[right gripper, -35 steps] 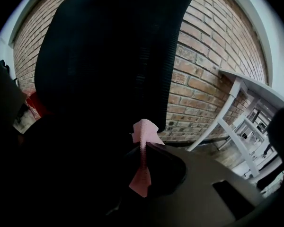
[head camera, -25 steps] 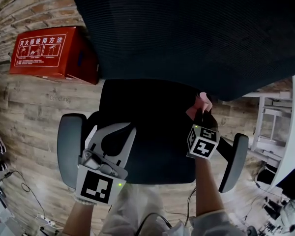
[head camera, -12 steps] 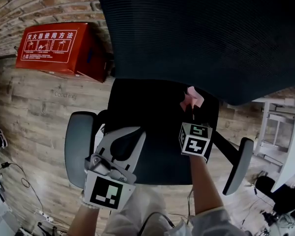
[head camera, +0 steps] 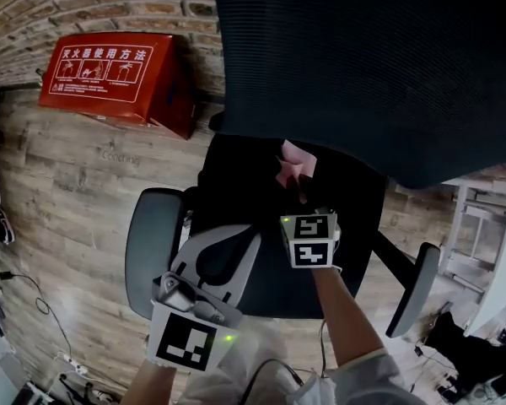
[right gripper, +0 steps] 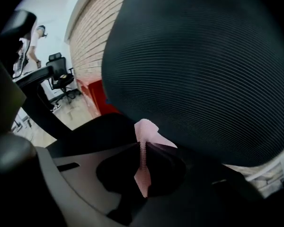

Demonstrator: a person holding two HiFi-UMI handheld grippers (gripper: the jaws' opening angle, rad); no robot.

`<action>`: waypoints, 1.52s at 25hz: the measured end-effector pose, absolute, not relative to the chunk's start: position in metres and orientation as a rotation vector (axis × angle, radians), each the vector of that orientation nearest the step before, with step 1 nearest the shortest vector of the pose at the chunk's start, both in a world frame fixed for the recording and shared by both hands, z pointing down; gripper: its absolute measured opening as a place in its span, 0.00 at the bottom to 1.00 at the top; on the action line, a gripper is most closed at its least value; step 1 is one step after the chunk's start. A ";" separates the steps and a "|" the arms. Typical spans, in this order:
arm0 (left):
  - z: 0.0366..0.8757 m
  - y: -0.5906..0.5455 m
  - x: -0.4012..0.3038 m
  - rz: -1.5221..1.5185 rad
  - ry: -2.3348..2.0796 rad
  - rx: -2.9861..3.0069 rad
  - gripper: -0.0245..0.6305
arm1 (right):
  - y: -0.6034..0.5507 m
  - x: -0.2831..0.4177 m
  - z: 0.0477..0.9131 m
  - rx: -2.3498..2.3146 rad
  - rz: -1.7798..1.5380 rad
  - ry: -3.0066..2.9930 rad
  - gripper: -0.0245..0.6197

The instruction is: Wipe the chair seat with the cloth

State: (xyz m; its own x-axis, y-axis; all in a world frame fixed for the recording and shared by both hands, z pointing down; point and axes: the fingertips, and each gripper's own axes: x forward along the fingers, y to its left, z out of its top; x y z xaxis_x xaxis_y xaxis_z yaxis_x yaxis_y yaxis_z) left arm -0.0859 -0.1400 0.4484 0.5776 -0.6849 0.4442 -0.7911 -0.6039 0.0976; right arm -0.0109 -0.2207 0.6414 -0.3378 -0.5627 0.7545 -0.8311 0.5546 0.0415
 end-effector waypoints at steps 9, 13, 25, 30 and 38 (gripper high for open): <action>0.425 -0.135 -0.101 0.476 -1.259 2.499 0.07 | -0.204 -0.086 0.630 0.961 0.457 -2.171 0.12; 0.419 -0.131 -0.107 0.474 -1.263 2.501 0.07 | -0.192 -0.113 0.626 0.861 0.454 -2.239 0.12; 0.418 -0.116 -0.149 0.527 -1.370 2.418 0.07 | -0.171 -0.146 0.621 0.681 0.445 -2.343 0.12; 0.421 -0.116 -0.159 0.539 -1.406 2.398 0.07 | -0.158 -0.156 0.623 0.631 0.443 -2.359 0.12; 0.425 -0.118 -0.162 0.523 -1.438 2.363 0.07 | -0.146 -0.142 0.628 0.639 0.466 -2.342 0.12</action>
